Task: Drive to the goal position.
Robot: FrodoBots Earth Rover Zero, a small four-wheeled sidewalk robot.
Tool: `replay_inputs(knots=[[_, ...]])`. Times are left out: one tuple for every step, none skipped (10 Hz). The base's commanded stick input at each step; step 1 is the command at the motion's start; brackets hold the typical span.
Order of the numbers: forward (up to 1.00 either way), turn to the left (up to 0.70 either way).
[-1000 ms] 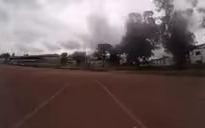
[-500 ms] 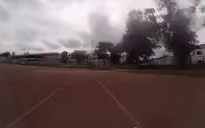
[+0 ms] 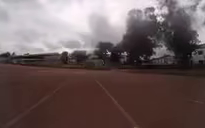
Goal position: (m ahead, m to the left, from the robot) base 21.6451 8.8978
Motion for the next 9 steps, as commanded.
replay_inputs(knots=[[0.67,0.00],[0.67,0.00],[0.67,0.00],[0.67,0.00],[0.67,0.00],[0.67,0.00],[0.67,0.00],[0.67,0.00],[0.67,0.00]])
